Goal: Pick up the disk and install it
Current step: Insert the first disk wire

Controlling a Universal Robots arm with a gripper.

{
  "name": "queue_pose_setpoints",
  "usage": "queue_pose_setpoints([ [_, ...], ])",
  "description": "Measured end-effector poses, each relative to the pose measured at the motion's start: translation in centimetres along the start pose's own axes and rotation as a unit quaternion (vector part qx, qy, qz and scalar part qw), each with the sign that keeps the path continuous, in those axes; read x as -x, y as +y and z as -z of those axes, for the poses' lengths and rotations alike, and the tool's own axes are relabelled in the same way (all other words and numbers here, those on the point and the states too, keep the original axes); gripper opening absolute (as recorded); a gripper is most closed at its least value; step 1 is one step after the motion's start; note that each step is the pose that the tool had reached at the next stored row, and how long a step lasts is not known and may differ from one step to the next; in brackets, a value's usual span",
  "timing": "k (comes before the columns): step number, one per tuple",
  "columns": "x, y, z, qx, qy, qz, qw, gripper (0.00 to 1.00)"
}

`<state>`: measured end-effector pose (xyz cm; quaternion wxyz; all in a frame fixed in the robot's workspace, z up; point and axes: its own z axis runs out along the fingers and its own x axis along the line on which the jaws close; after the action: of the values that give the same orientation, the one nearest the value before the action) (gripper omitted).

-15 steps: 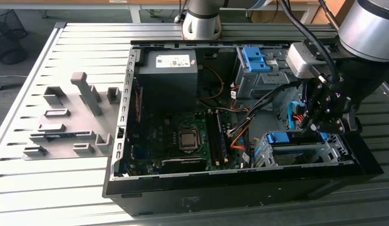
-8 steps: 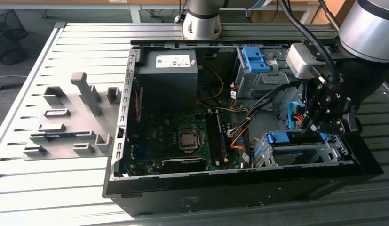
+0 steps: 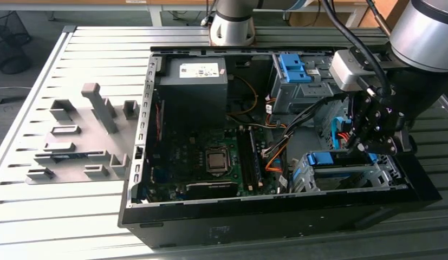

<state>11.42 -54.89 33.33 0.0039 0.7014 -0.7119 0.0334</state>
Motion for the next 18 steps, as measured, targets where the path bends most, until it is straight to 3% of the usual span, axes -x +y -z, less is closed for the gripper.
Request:
queue_pose_setpoints([
  [18, 0.0, -0.04, 0.09, -0.0006, -0.0004, 0.005, 1.0, 0.16],
])
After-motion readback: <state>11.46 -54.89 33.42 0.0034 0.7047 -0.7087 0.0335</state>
